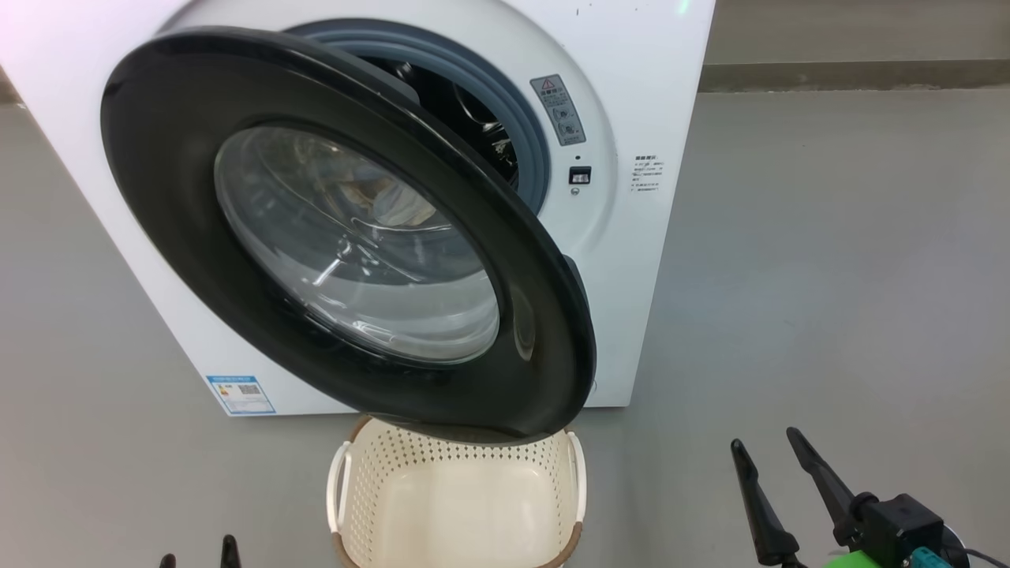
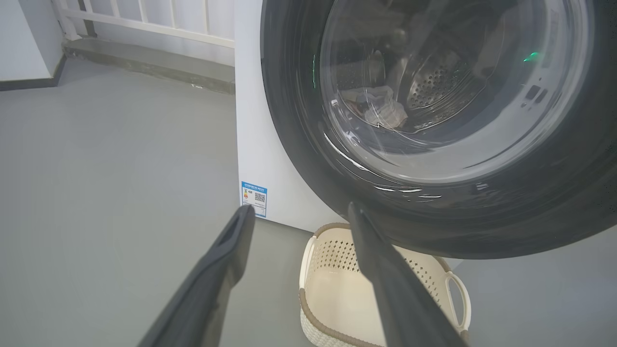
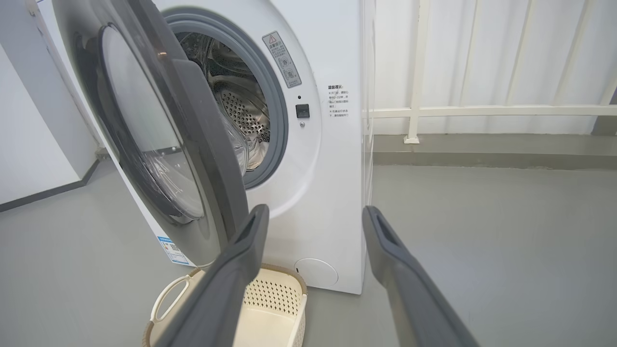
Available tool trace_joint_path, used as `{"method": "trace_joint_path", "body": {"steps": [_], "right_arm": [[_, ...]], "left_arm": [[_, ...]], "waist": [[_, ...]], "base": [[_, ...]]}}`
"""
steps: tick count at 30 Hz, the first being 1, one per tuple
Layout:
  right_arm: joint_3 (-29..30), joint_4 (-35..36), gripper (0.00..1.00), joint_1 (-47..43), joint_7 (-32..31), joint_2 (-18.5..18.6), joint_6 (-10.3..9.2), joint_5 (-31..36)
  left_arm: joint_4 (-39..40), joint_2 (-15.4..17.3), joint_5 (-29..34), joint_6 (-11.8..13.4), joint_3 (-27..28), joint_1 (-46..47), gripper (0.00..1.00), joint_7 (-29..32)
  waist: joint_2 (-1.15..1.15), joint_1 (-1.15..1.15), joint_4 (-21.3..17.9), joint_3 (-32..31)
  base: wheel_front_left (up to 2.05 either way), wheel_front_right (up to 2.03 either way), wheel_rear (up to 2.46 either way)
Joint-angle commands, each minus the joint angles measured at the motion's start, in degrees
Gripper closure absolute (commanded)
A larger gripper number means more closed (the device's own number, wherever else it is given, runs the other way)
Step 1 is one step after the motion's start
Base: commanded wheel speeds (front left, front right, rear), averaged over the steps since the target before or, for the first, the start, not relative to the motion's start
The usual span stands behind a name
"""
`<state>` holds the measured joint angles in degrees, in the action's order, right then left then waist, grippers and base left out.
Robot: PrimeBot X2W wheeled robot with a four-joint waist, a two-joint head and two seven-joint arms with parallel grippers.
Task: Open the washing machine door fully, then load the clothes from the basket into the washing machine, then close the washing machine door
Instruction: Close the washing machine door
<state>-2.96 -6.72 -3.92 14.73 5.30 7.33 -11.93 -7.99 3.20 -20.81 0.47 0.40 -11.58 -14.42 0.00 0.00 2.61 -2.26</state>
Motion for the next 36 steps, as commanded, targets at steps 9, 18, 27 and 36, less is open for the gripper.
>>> {"method": "trace_joint_path", "body": {"steps": [9,18,27,36], "right_arm": [[-1.3,1.9,0.00,0.1,0.3,0.4,0.16,1.6],[-1.7,1.4,1.00,0.3,0.3,0.4,0.16,1.4],[-1.6,2.2,1.00,3.4,0.3,0.3,0.16,0.0],[-5.0,10.2,1.00,12.6,0.3,0.8,0.16,-0.7]], "left_arm": [[1.7,-0.3,1.7,-2.0,3.7,1.2,0.00,-0.6],[1.8,-0.3,0.8,-1.5,3.0,1.2,0.00,-0.6],[1.9,-0.3,0.2,-1.1,1.8,1.2,0.00,-0.6],[1.9,-0.3,0.1,-1.0,1.0,1.7,0.00,-0.6]], "waist": [[0.00,0.00,0.2,0.3],[0.00,0.00,0.1,0.7],[0.00,0.00,0.4,1.3],[0.00,0.00,1.6,2.2]], "base": [[0.00,0.00,0.00],[0.00,0.00,0.00],[0.00,0.00,0.00],[0.00,0.00,0.00]]}}
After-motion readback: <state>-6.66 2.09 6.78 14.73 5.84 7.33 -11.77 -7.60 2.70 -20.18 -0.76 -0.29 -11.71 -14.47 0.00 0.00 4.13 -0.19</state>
